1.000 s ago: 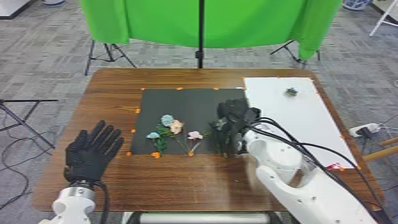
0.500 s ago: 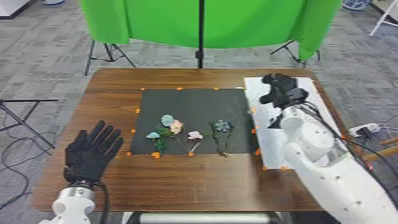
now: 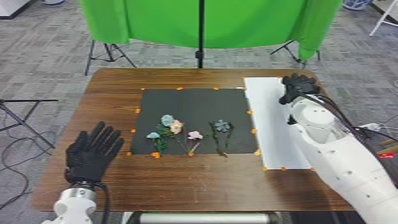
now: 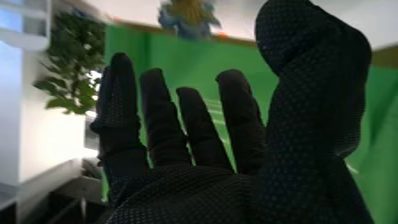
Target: Arrange flowers
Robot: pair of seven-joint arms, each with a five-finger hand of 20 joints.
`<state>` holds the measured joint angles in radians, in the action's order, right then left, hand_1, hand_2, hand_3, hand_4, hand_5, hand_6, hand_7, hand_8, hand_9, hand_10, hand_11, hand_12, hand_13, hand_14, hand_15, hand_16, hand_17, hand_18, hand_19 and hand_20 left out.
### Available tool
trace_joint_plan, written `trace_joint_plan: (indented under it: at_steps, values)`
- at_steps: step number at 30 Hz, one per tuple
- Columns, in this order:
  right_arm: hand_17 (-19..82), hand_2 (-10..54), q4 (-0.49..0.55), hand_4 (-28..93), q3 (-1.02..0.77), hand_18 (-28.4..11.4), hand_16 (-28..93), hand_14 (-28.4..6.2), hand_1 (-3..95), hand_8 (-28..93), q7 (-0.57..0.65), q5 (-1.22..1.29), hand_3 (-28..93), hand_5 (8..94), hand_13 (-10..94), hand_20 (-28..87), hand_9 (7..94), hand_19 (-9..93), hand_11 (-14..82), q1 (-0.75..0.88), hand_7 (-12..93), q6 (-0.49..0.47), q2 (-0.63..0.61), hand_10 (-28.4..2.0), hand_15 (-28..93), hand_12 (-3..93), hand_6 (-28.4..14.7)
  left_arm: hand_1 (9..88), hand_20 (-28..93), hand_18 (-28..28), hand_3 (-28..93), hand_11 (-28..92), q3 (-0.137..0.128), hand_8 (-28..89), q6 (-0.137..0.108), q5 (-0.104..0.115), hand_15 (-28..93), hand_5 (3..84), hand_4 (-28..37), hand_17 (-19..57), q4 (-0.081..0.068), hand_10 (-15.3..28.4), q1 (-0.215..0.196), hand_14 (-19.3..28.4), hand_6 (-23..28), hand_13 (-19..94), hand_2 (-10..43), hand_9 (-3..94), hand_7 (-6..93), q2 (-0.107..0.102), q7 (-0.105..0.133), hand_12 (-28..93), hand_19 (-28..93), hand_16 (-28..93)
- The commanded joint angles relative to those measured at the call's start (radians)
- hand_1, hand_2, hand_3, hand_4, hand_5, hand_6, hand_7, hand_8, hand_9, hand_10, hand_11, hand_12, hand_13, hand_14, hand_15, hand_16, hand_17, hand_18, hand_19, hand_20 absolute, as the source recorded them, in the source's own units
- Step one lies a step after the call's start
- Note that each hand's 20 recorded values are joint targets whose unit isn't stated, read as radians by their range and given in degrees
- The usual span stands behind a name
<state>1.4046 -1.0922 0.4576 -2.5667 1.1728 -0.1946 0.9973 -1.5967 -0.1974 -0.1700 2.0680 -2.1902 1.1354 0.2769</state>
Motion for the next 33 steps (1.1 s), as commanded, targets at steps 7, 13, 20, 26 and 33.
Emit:
trace_joint_plan:
  at_steps: [7,13,20,26,33]
  values:
    - [26,-9.5,-0.121,-28,0.000,-23.3,12,-15.1,50.2,-14,0.049,-0.008,84,45.9,38,31,42.1,81,11.0,-0.047,16,-0.082,0.037,-18.6,31,10.1,-3.7,28.6,14,16.4,79,21,0.019,-9,-0.048,0.039,37,36.7,-28.3,-8.9,-0.011,16.0,-0.006,16.6,11.4,22,12.6,27.0,9.3,0.005,-0.003,9,41,-8]
    - [33,-9.5,-0.129,-28,-0.012,-21.6,29,-7.1,61.9,-17,0.036,-0.018,71,64.1,59,40,63.5,87,21.5,0.001,23,-0.015,0.032,-13.2,41,17.7,0.1,28.3,14,16.5,79,22,0.015,-9,-0.031,0.031,38,40.7,-28.3,-8.8,-0.009,16.9,-0.008,17.6,11.8,25,12.7,32.4,8.8,0.007,-0.022,9,41,-8]
    - [35,-9.5,-0.072,-28,-0.008,-20.4,37,-6.1,66.2,-7,0.035,0.011,68,70.9,67,43,79.4,88,15.6,0.030,37,0.102,-0.004,-10.0,49,40.6,-0.4,28.4,14,16.5,78,22,0.010,-9,-0.026,0.024,38,41.4,-28.3,-8.6,-0.008,17.1,-0.007,17.6,11.7,25,12.7,33.6,8.3,0.010,-0.026,9,41,-8]
    - [36,-9.5,0.140,-28,-0.006,-20.7,37,-6.3,65.6,-7,0.001,0.035,68,71.1,67,44,79.8,88,16.0,0.109,38,0.190,-0.065,-10.1,50,40.9,-0.6,28.3,14,16.6,78,22,0.005,-9,-0.025,0.023,38,41.6,-28.3,-8.6,-0.003,17.1,-0.016,17.6,11.8,25,12.7,33.6,8.1,0.008,-0.022,9,41,-8]
    - [36,-9.5,0.373,-28,0.005,-21.0,38,-6.7,64.1,-7,-0.081,0.071,69,70.5,66,44,79.2,88,16.3,0.241,39,0.183,-0.093,-10.5,51,41.1,-1.0,28.3,14,16.6,78,22,0.001,-8,-0.024,0.023,38,41.7,-28.3,-8.6,-0.001,17.1,-0.010,17.6,11.8,25,12.8,33.6,8.1,0.010,-0.027,9,41,-8]
